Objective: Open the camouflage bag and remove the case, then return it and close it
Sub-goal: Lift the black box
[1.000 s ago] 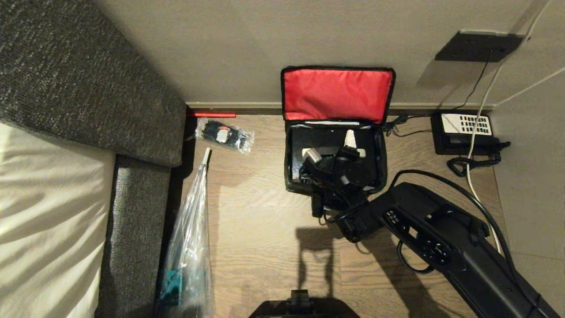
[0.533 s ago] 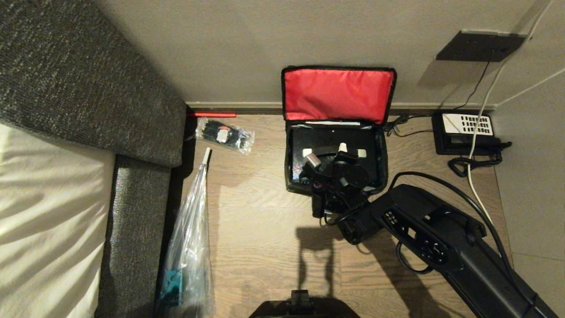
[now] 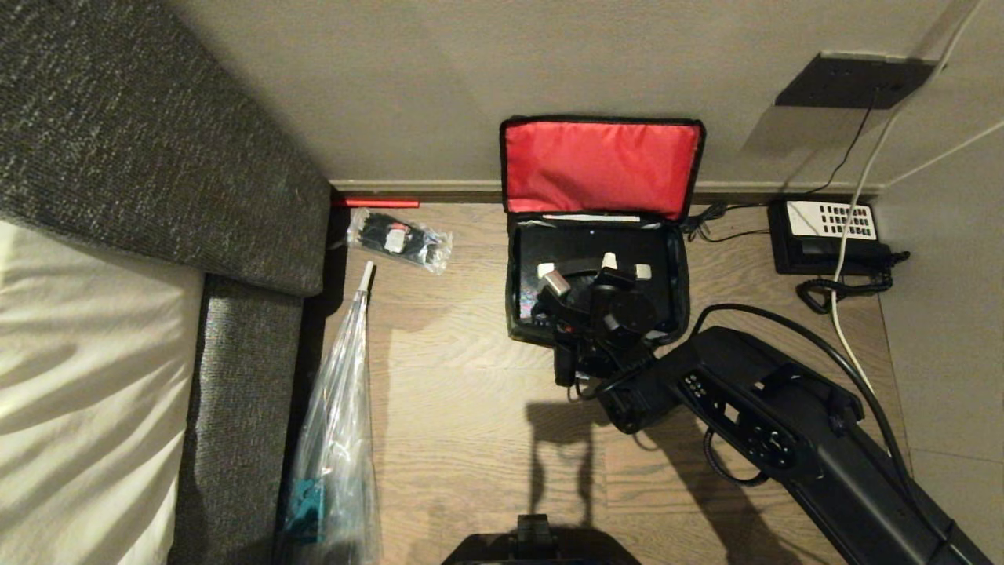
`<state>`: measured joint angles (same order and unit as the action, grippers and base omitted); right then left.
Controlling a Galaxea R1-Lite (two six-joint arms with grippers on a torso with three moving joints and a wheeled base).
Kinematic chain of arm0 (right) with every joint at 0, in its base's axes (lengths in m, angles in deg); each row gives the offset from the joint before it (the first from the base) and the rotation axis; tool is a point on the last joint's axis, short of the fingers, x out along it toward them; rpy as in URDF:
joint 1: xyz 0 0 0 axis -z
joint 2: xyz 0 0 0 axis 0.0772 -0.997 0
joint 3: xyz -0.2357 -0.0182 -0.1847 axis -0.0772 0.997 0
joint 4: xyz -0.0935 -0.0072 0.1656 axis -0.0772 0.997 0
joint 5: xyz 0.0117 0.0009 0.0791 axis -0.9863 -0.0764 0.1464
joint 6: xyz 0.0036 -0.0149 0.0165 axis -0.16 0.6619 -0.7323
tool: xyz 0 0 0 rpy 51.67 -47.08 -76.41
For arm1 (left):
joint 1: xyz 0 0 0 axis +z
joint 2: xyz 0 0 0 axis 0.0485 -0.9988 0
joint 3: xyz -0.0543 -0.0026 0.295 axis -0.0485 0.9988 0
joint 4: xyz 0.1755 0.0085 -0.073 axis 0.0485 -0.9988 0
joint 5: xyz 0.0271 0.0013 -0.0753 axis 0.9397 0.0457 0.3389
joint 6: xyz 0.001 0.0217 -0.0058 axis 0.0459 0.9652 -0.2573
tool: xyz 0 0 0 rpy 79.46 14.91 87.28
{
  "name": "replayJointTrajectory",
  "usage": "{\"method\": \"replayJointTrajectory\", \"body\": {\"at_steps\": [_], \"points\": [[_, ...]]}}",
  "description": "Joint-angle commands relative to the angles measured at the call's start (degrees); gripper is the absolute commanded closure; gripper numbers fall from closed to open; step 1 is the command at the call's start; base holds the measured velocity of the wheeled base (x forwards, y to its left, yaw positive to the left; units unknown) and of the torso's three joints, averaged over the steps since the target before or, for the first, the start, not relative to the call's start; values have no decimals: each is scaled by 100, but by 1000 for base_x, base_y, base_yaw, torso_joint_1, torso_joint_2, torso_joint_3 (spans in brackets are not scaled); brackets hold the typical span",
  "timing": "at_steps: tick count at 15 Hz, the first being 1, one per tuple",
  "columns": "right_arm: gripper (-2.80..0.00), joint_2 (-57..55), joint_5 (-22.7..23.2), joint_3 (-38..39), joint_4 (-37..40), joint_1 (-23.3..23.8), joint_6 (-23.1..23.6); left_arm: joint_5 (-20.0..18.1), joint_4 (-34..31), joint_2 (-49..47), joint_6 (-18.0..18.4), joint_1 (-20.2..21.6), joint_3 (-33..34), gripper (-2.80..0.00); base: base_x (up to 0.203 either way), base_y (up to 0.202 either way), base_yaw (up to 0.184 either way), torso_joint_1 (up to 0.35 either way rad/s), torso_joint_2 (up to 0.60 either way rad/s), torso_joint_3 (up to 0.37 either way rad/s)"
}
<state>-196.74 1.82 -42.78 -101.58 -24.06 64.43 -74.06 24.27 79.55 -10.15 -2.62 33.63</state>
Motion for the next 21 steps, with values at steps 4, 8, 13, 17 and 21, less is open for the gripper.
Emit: {"method": "replayJointTrajectory", "body": {"at_steps": [4,8,13,17,21], "points": [[0,421,-10,-48,-37,-94,464,1,0,9,-2,2,0,0,0,0,0,0,0,0],[0,738,-5,-120,-58,-273,886,1,-7,9,-2,2,0,0,0,0,0,0,0,0],[0,1180,-26,172,-39,-466,969,1,0,0,-2,2,0,0,0,0,0,0,0,0],[0,1332,-36,191,-42,-591,1093,1,0,0,-2,2,0,0,0,0,0,0,0,0],[0,1687,-36,373,-1,-640,1167,1,-9,0,-2,2,0,0,0,0,0,0,0,0]]}}
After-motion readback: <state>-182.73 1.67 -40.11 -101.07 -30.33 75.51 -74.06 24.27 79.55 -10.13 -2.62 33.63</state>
